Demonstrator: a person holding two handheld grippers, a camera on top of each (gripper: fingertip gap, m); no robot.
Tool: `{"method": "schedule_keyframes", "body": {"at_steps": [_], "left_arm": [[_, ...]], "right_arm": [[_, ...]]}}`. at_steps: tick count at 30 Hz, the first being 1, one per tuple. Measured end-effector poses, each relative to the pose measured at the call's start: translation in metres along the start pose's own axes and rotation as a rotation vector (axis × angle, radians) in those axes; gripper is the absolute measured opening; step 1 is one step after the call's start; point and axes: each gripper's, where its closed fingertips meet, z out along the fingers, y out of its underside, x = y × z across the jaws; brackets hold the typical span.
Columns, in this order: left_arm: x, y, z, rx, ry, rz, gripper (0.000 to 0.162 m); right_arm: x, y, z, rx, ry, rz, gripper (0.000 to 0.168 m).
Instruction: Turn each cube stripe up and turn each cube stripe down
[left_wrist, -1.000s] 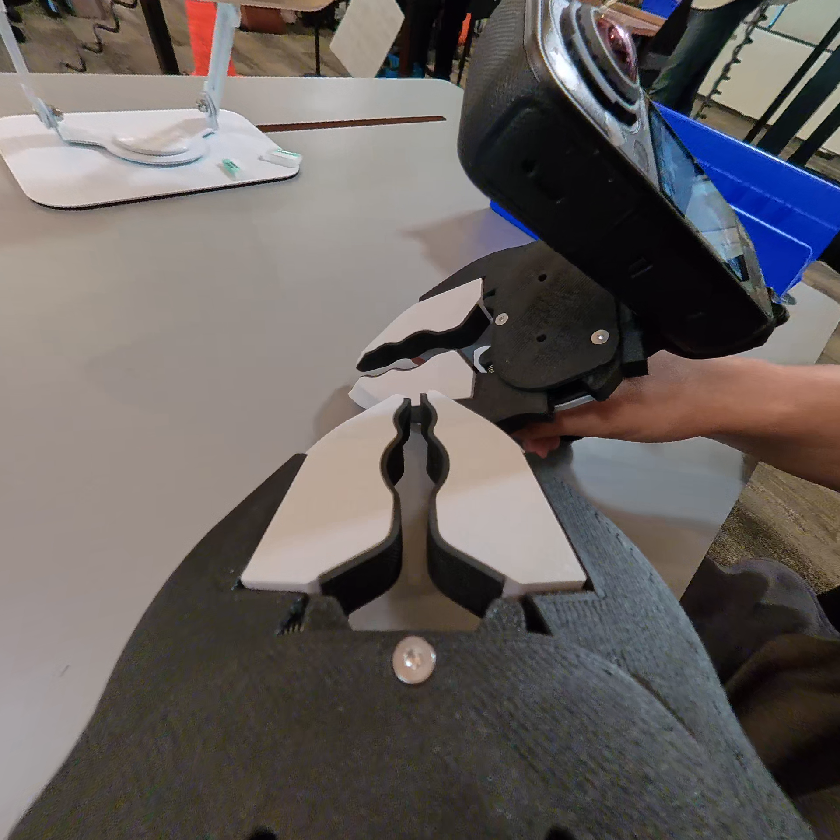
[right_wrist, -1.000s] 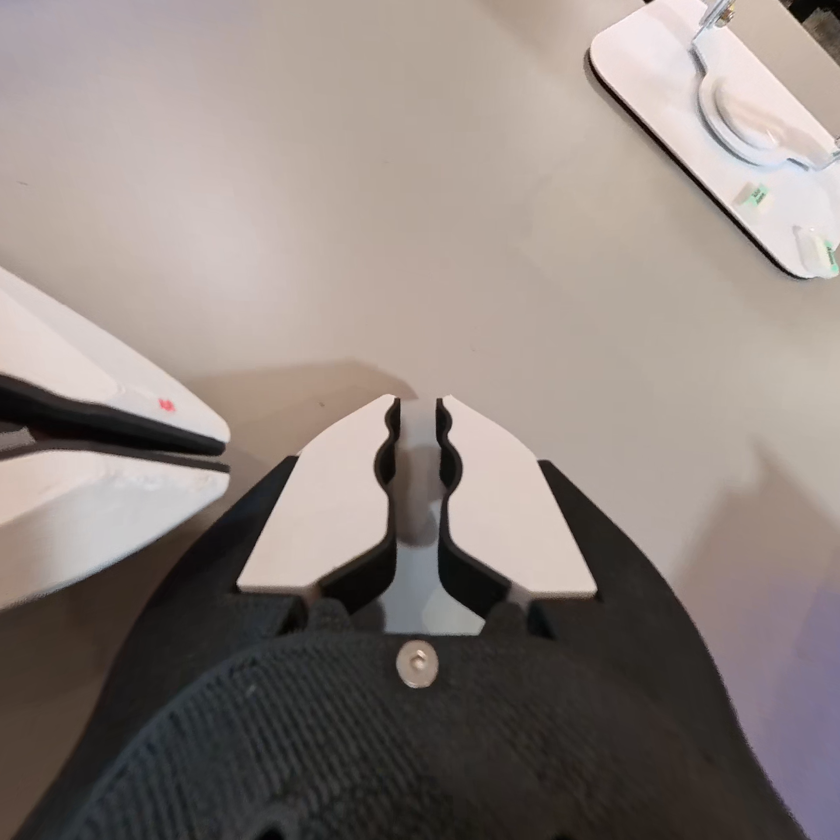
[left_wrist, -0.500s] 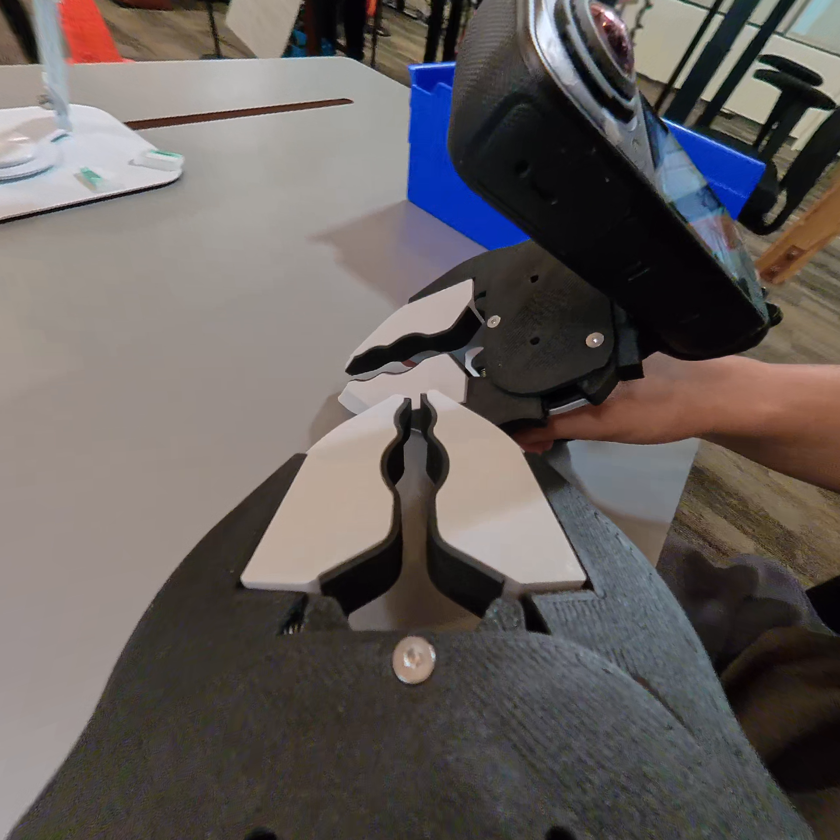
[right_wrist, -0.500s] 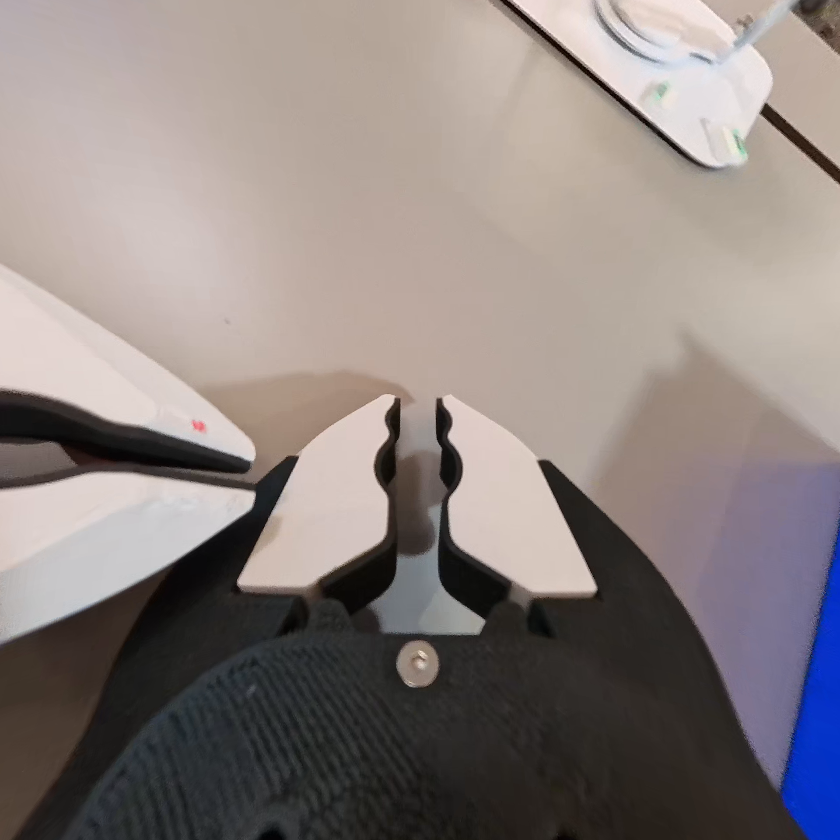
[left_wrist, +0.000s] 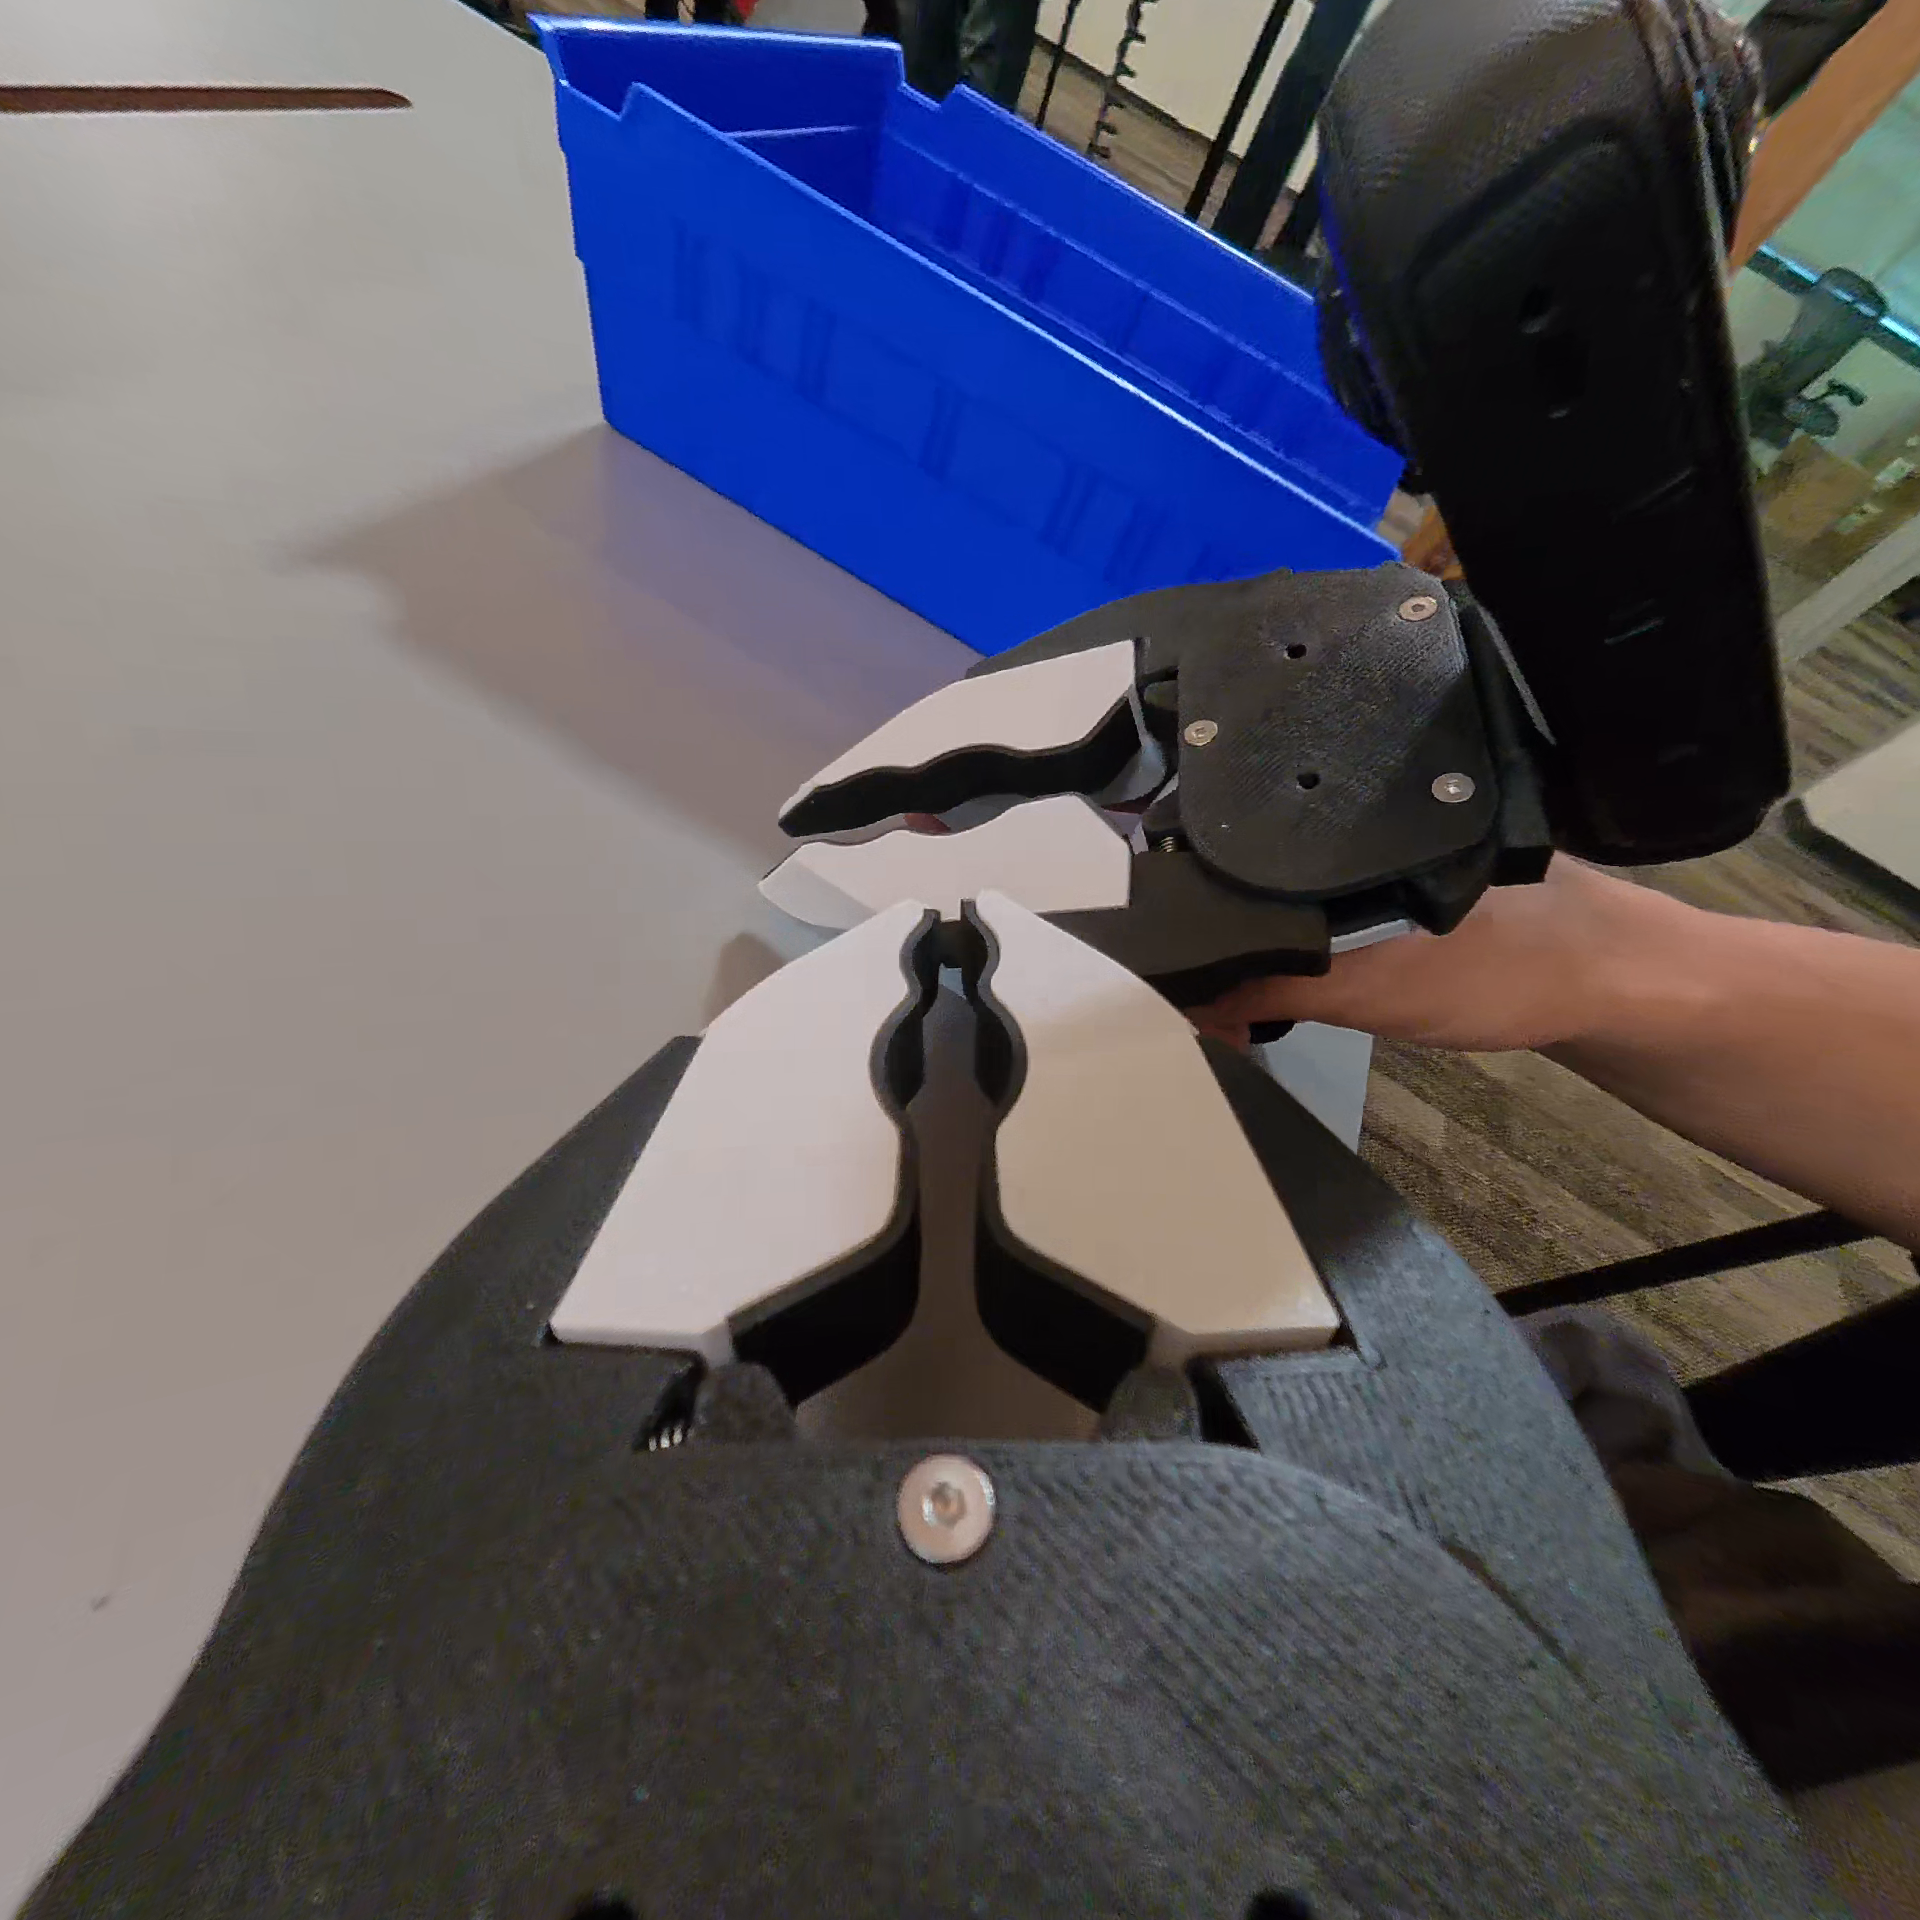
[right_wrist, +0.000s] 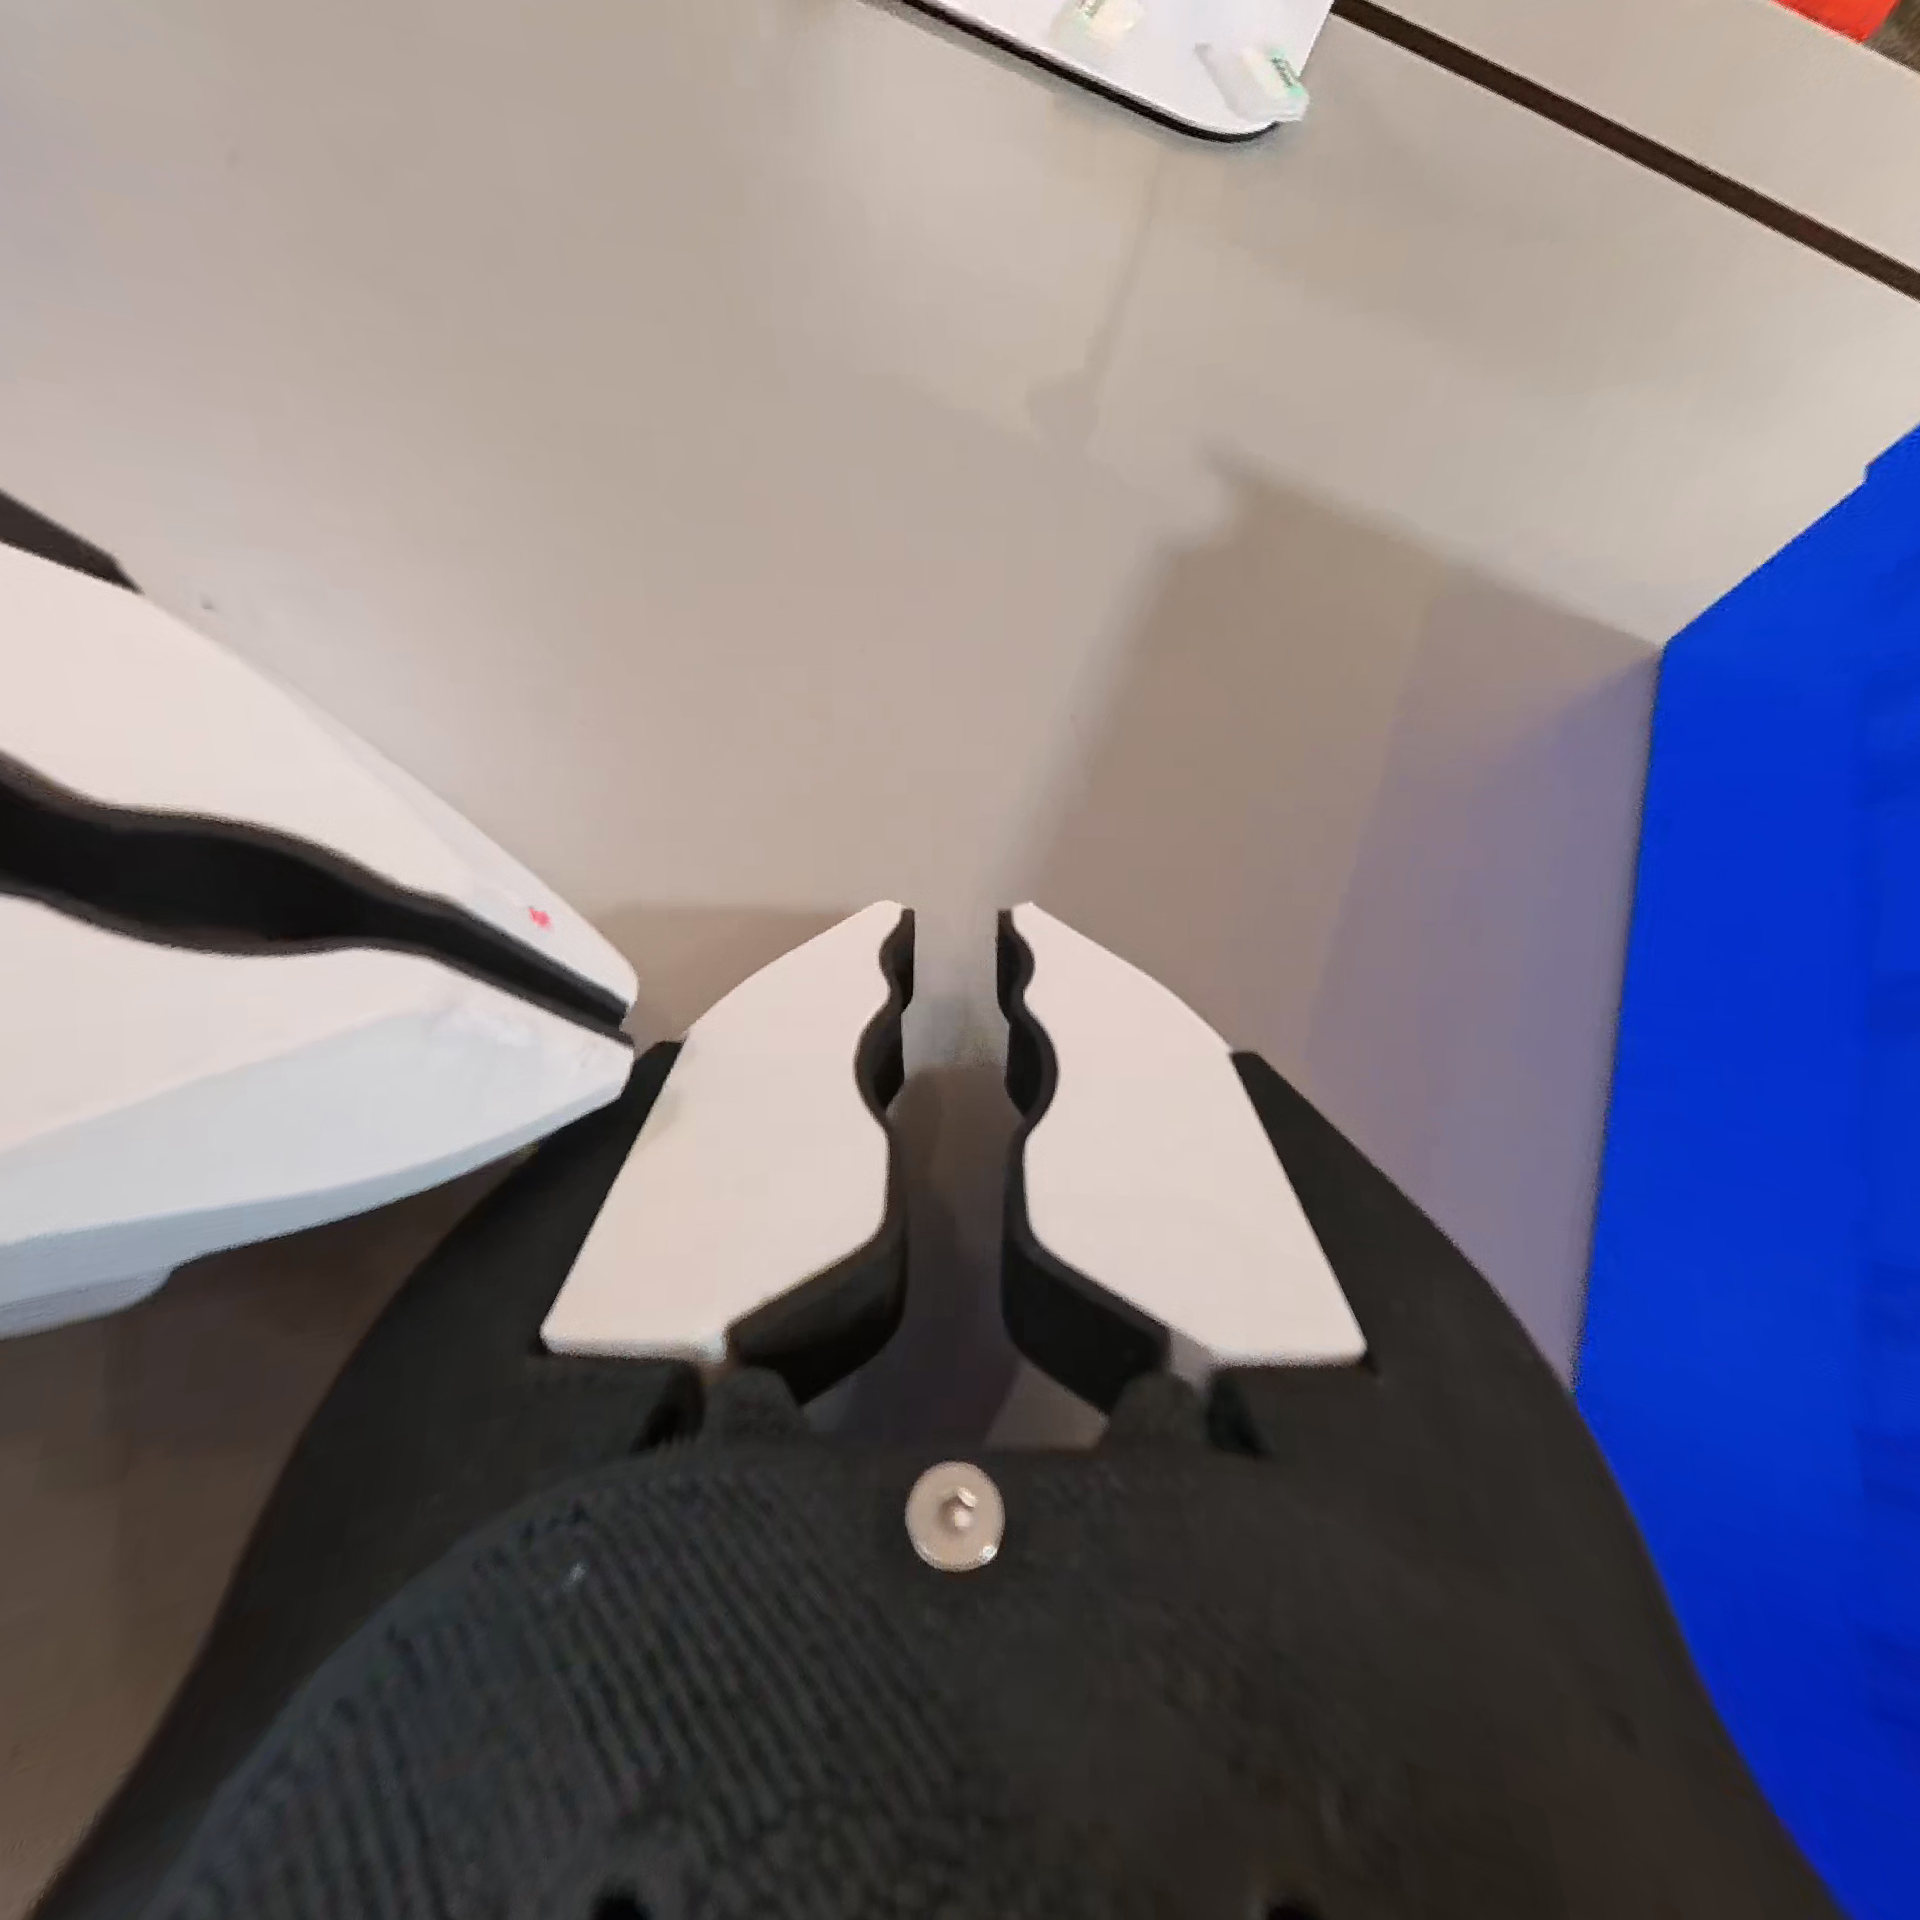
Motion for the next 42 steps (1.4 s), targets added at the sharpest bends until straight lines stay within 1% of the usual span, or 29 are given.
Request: {"method": "schedule_keyframes", "body": {"at_steps": [6, 11, 17, 22, 25, 29, 32, 35, 37, 39, 42], "left_arm": [[-0.005, -0.002, -0.002, 0.010, 0.008, -0.059, 0.004], [-0.016, -0.003, -0.011, 0.027, -0.020, -0.095, 0.006], [-0.031, -0.001, -0.027, 0.045, -0.083, -0.106, 0.008], [-0.048, -0.001, -0.051, 0.088, -0.153, -0.124, 0.011], [-0.061, -0.002, -0.070, 0.109, -0.204, -0.102, 0.015], [-0.082, -0.001, -0.099, 0.105, -0.271, -0.060, 0.030], [-0.101, -0.002, -0.123, 0.135, -0.337, -0.072, 0.031], [-0.110, -0.008, -0.144, 0.182, -0.369, -0.107, 0.033], [-0.113, -0.020, -0.163, 0.221, -0.394, -0.104, 0.035], [-0.117, -0.040, -0.189, 0.282, -0.434, -0.073, 0.038], [-0.133, -0.075, -0.254, 0.384, -0.581, -0.011, 0.043]], "right_arm": [[0.000, 0.001, 0.001, -0.005, -0.002, -0.008, 0.015], [-0.009, -0.005, 0.007, -0.002, -0.023, -0.036, 0.015], [-0.023, -0.017, 0.018, 0.005, -0.069, -0.077, 0.015], [-0.045, -0.033, 0.031, 0.021, -0.151, -0.088, 0.016], [-0.064, -0.043, 0.037, 0.032, -0.197, -0.123, 0.016], [-0.089, -0.053, 0.042, 0.046, -0.254, -0.173, 0.016], [-0.103, -0.057, 0.044, 0.054, -0.286, -0.206, 0.015], [-0.113, -0.061, 0.046, 0.060, -0.309, -0.224, 0.016], [-0.116, -0.062, 0.047, 0.058, -0.312, -0.239, 0.015], [-0.117, -0.061, 0.047, 0.057, -0.309, -0.248, 0.015], [-0.117, -0.062, 0.047, 0.061, -0.304, -0.250, 0.015]]}}
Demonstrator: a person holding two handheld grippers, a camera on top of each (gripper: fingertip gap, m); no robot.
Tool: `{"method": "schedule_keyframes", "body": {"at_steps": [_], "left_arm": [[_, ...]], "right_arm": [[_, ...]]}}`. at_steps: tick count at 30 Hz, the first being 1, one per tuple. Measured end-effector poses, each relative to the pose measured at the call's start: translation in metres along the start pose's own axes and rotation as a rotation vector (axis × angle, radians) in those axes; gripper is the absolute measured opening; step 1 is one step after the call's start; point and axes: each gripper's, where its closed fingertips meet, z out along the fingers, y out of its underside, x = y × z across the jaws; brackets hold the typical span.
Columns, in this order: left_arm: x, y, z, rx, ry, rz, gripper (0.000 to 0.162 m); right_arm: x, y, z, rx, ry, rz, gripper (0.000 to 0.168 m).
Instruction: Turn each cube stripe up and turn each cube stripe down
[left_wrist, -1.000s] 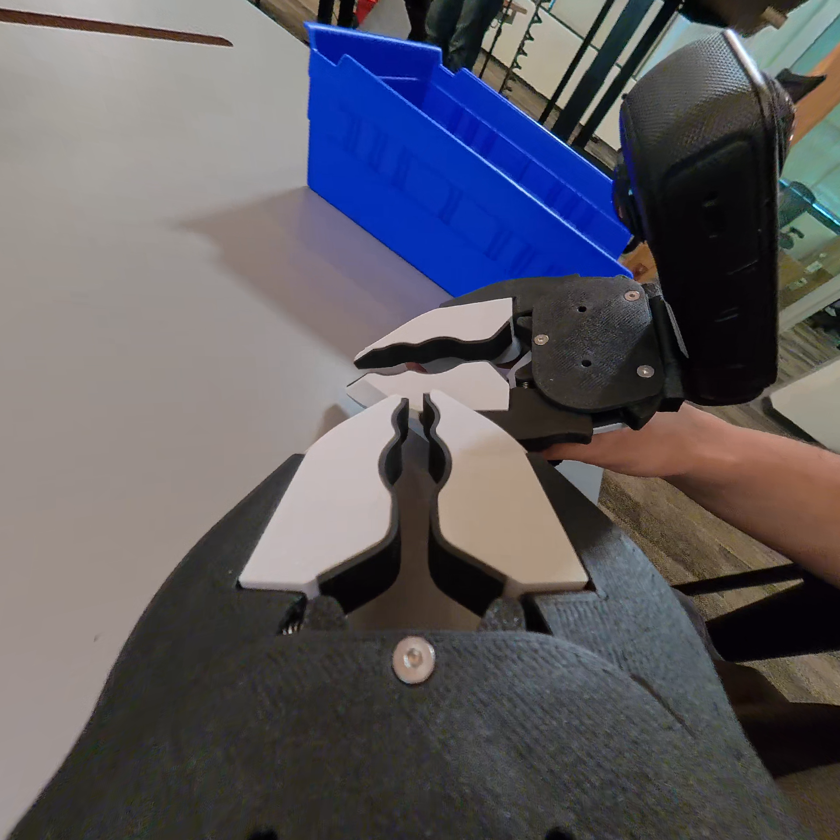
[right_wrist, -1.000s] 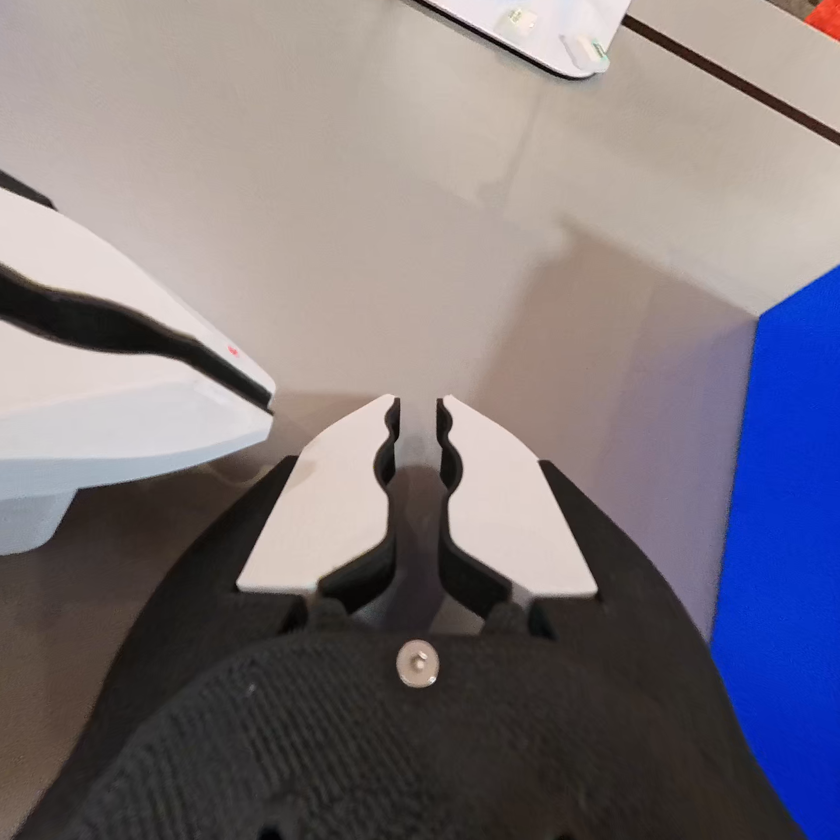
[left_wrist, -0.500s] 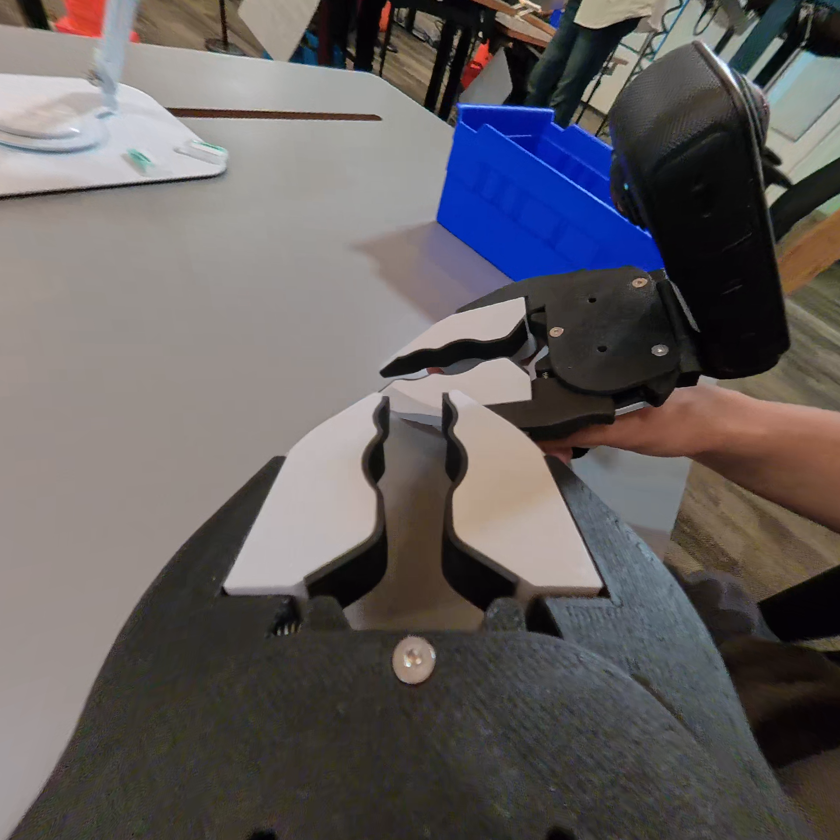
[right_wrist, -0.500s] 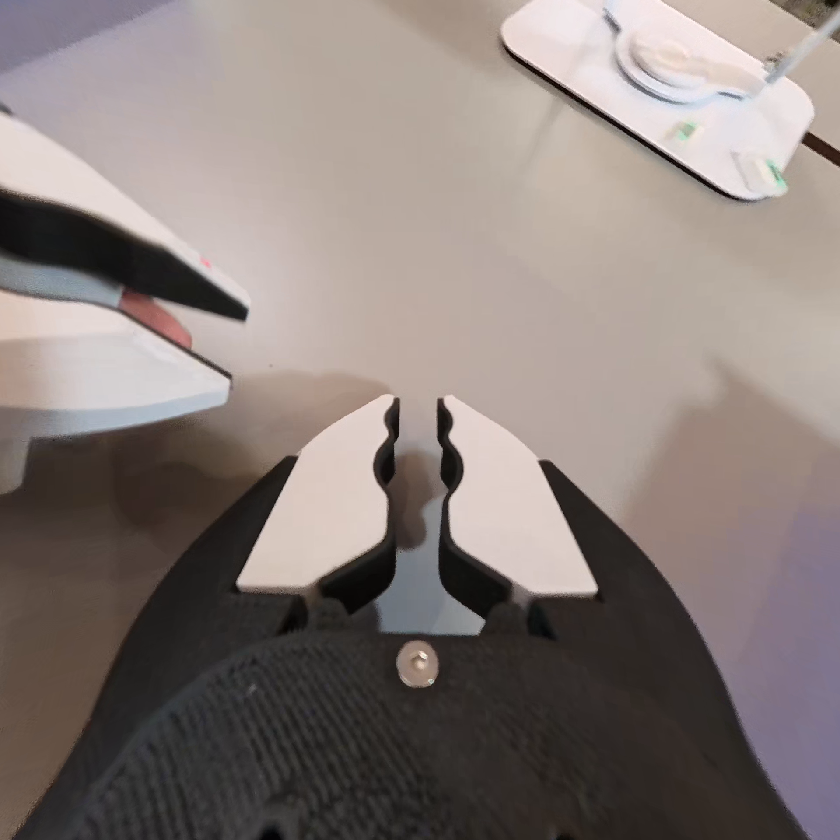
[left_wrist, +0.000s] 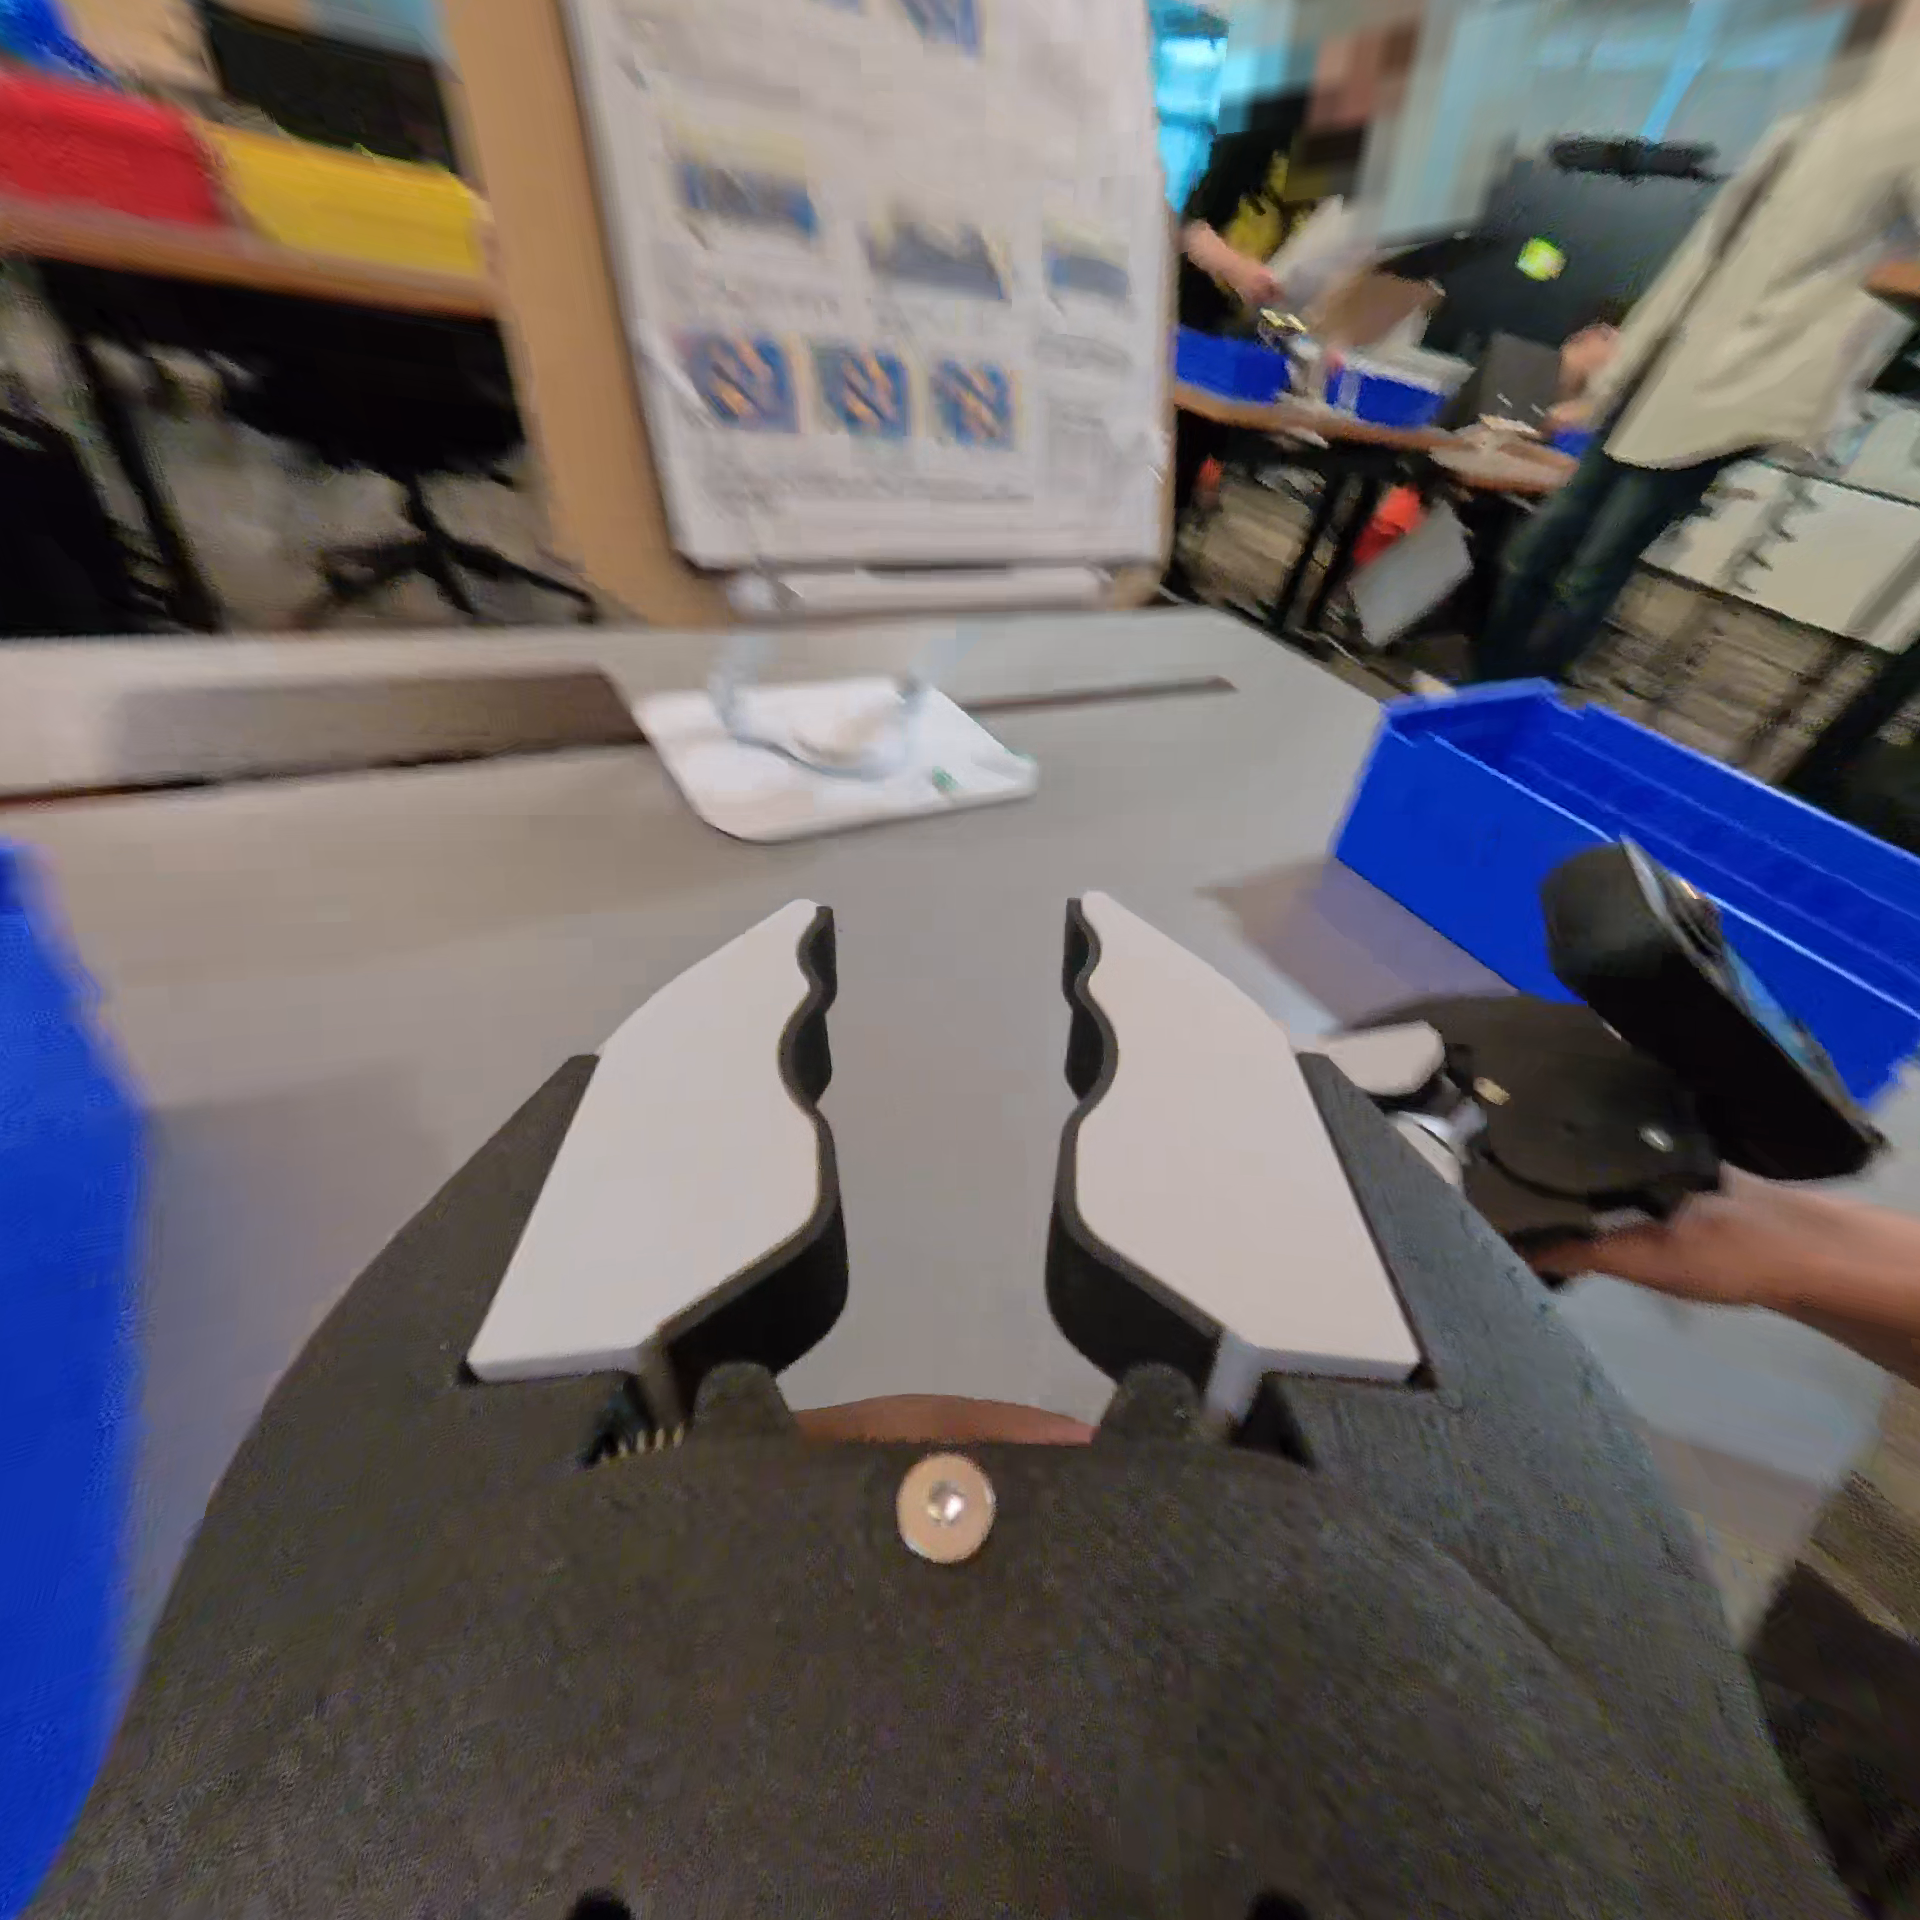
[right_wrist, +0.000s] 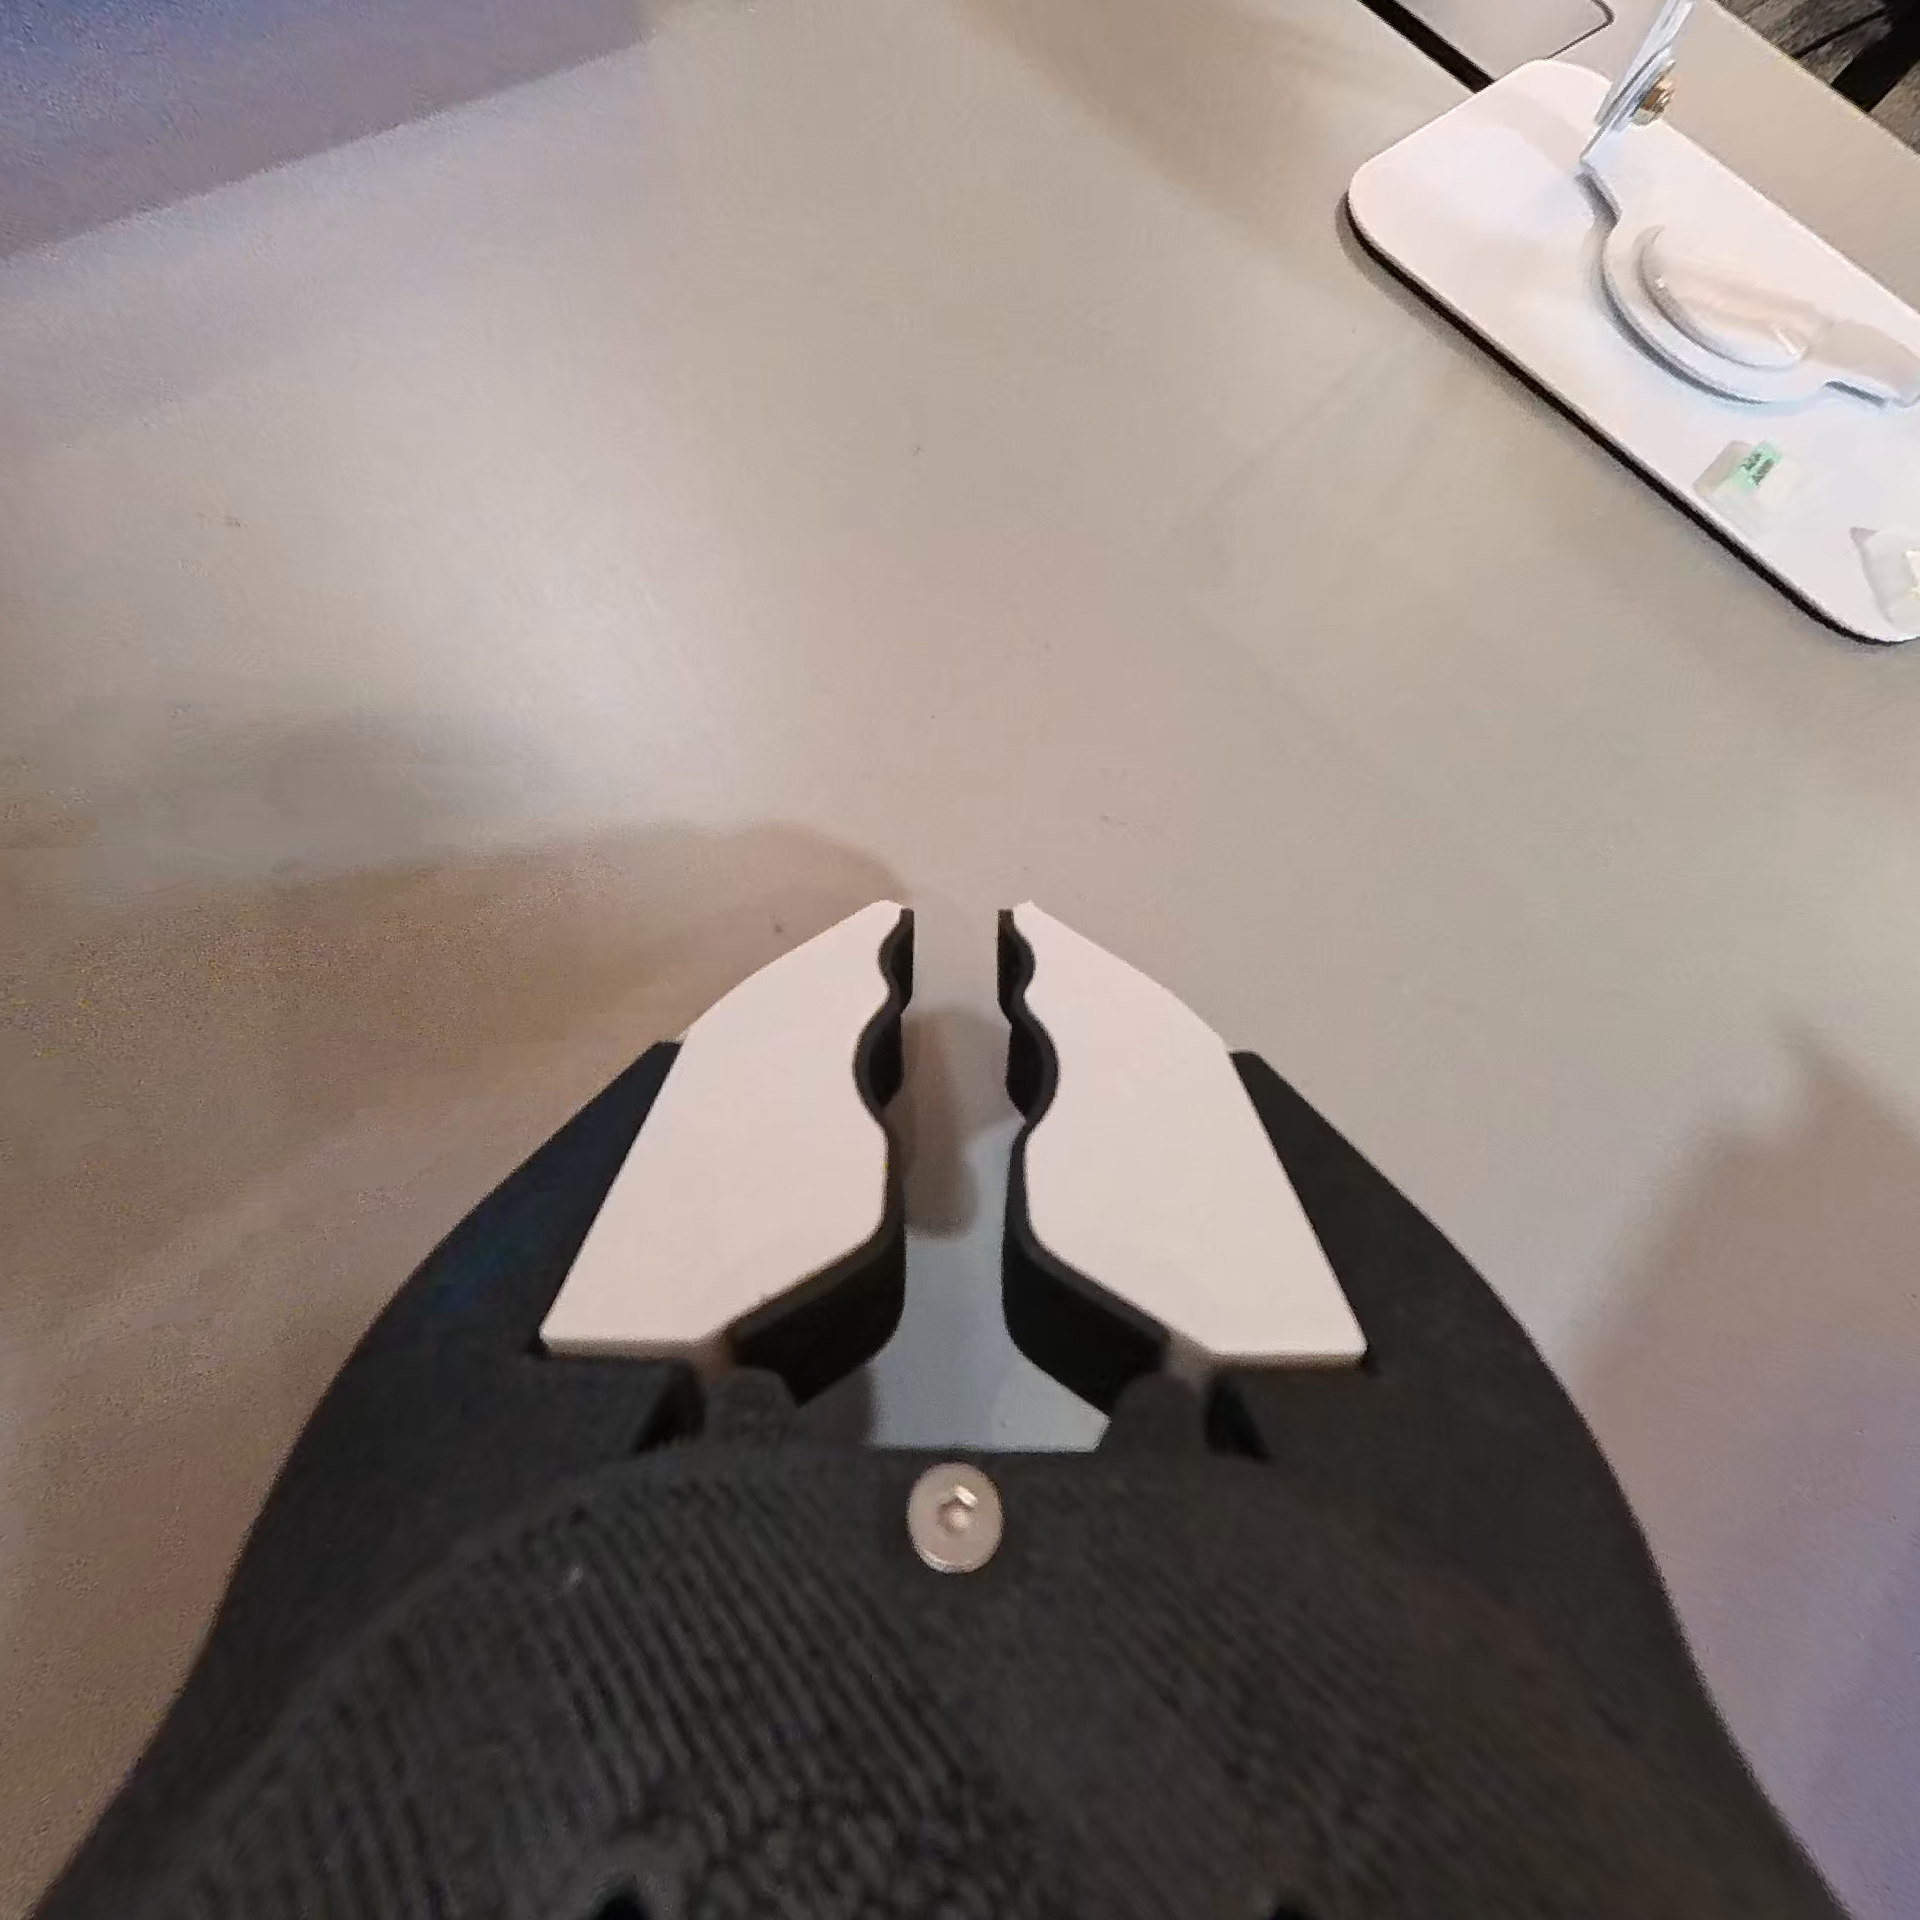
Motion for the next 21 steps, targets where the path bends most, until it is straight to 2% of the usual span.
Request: {"method": "schedule_keyframes", "body": {"at_steps": [3, 4, 5, 7, 9, 11, 21], "left_arm": [[-0.065, -0.045, -0.045, 0.106, -0.181, -0.022, 0.038], [-0.087, -0.051, -0.059, 0.112, -0.222, -0.057, 0.026], [-0.111, -0.049, -0.072, 0.092, -0.266, -0.100, 0.021], [-0.160, -0.027, -0.090, 0.002, -0.381, -0.138, 0.025], [-0.202, 0.009, -0.101, -0.122, -0.497, -0.157, 0.032], [-0.228, 0.036, -0.105, -0.189, -0.566, -0.170, 0.035], [-0.260, 0.085, -0.063, -0.484, -0.628, -0.165, 0.053]], "right_arm": [[0.001, 0.001, -0.001, -0.002, 0.006, 0.003, 0.015], [0.002, 0.002, -0.002, -0.001, 0.009, 0.004, 0.015], [0.002, 0.002, -0.003, 0.000, 0.012, 0.004, 0.015], [0.003, 0.004, -0.005, 0.003, 0.020, 0.004, 0.014], [0.004, 0.006, -0.007, 0.000, 0.028, 0.003, 0.014], [0.006, 0.008, -0.008, -0.004, 0.039, 0.001, 0.014], [0.021, 0.023, -0.025, -0.007, 0.105, 0.036, 0.012]]}}
